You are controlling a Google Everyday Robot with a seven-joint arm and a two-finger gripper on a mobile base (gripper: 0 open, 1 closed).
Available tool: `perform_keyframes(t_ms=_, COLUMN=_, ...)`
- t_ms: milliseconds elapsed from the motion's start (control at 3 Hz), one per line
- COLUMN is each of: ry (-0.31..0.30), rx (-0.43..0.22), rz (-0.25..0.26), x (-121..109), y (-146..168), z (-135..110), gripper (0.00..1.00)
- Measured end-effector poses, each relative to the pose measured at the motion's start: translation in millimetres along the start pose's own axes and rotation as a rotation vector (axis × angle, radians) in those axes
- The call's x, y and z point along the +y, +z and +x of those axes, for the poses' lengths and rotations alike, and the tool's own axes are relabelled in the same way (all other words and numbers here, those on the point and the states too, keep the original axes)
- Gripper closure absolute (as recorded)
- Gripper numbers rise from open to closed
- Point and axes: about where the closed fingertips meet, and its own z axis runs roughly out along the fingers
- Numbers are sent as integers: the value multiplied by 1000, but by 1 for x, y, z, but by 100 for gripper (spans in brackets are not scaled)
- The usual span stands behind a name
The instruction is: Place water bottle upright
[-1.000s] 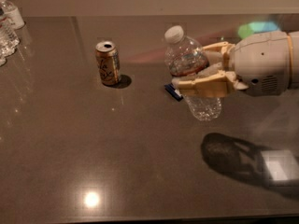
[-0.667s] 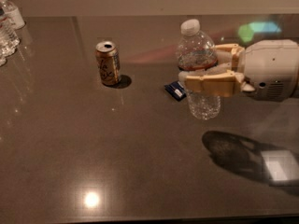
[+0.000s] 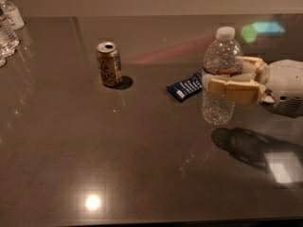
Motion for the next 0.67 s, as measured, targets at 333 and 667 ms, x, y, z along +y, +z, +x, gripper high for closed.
perform_keyframes(t_ms=333, ry=35, rx=-27, rz=29, x=-12, y=-14, z=17, gripper=100)
perform_keyframes(t_ms=667, ry=44, rx=-50, rz=37, x=-17, y=-23, z=32, gripper=100)
